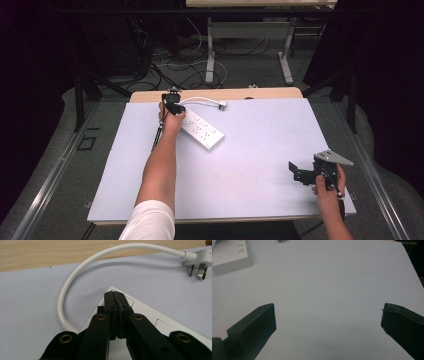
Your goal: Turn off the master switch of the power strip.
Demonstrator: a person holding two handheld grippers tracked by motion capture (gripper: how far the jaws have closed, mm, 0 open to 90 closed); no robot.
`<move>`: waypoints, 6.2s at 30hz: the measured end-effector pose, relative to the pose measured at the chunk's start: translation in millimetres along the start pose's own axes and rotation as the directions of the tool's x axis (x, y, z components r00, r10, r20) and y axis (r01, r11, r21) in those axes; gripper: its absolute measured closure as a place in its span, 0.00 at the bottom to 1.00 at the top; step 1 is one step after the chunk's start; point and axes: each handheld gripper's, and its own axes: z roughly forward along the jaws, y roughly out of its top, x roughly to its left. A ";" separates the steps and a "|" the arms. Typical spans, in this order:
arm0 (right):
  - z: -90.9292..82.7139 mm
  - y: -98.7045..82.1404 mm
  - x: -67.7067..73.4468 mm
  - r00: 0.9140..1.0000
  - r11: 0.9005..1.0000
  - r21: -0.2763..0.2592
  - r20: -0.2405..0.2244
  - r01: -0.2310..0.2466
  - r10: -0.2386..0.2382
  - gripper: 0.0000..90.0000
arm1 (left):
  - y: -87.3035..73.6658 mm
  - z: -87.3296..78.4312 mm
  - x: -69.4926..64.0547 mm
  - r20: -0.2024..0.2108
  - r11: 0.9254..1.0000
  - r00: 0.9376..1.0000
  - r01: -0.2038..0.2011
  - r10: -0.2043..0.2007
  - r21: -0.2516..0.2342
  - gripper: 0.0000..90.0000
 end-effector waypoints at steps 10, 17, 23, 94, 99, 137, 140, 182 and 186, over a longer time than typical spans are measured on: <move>2.0 0.7 1.2 1.000 1.000 -0.011 0.001 0.001 -0.001 0.00 | 2.9 2.4 -10.3 -0.062 0.994 0.992 -0.105 0.107 0.034 1.00; 2.9 0.2 0.8 1.000 1.000 -0.008 -0.002 0.004 -0.004 0.00 | 2.1 3.2 -8.6 -0.010 0.998 0.998 -0.063 0.063 -0.026 1.00; 1.8 0.6 0.8 1.000 1.000 0.006 -0.006 0.007 -0.007 0.00 | 4.1 -0.6 -6.9 0.030 0.999 0.999 -0.035 0.037 -0.040 1.00; 6.4 1.1 6.2 0.999 0.999 -0.004 -0.027 0.039 -0.039 0.00 | 7.3 -84.5 -11.0 0.082 0.988 0.989 -0.112 0.120 -0.104 0.36; 6.1 1.0 6.2 0.999 0.999 0.005 -0.034 0.043 -0.043 0.00 | 6.3 -92.6 -13.4 0.079 0.983 0.985 -0.141 0.151 -0.118 0.32; 6.0 1.9 10.2 0.998 0.999 0.001 -0.034 0.051 -0.051 0.00 | -36.9 -166.7 -33.2 0.215 0.967 0.955 -0.164 0.205 -0.195 0.01; 5.3 2.2 10.4 0.998 0.999 -0.001 -0.039 0.050 -0.050 0.00 | -44.8 -173.4 -34.5 0.221 0.962 0.949 -0.180 0.225 -0.206 0.01; 4.3 2.7 11.8 0.998 0.999 -0.006 -0.044 0.047 -0.047 0.00 | -189.0 -187.1 18.1 0.289 0.980 0.955 -0.011 0.070 -0.201 0.01; 4.2 2.0 11.7 0.999 0.999 -0.009 -0.035 0.038 -0.038 0.00 | -198.3 -188.5 29.2 0.274 0.976 0.961 0.019 0.042 -0.215 0.01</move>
